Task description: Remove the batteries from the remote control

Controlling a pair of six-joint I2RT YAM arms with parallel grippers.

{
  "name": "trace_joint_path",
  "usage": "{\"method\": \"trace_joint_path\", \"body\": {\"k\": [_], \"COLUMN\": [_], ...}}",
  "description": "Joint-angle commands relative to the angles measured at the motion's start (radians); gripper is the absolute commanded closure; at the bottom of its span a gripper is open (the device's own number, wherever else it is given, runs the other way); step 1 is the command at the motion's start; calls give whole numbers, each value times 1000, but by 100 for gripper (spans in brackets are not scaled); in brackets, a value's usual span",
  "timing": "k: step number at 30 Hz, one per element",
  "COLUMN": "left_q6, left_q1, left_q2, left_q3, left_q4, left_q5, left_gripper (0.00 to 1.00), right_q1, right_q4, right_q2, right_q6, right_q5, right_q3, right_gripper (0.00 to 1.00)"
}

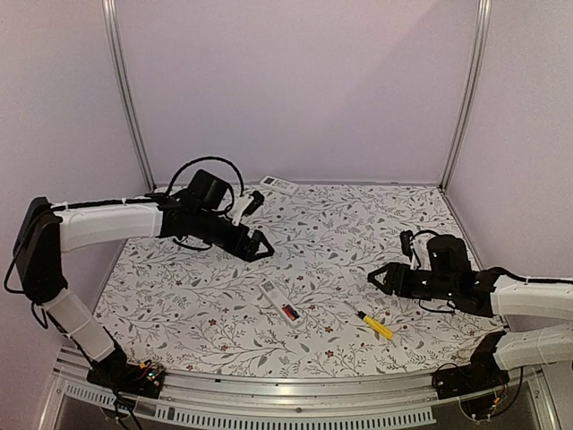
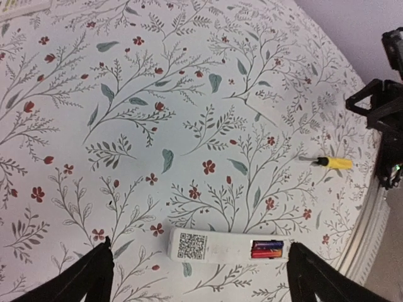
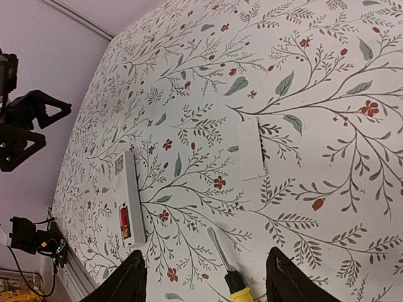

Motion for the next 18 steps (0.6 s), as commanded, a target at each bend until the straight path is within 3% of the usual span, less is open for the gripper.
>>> {"method": "trace_joint_path", "body": {"k": [1, 11, 18], "left_q6": [-55, -167, -189], "left_q1": [86, 288, 294], "left_q2": [-190, -332, -324], "left_q3": [-23, -139, -145], "left_q4": [103, 216, 221], "left_q5": [7, 149, 195], "left_gripper": [2, 2, 2], "right_q1": [29, 165, 227], "right_q4": [-232, -494, -586], "right_q2": [-66, 28, 105], "right_q6": [62, 87, 77], "right_q5": [23, 127, 195], "right_q3": [39, 116, 163], "right_gripper": [36, 39, 42]}}
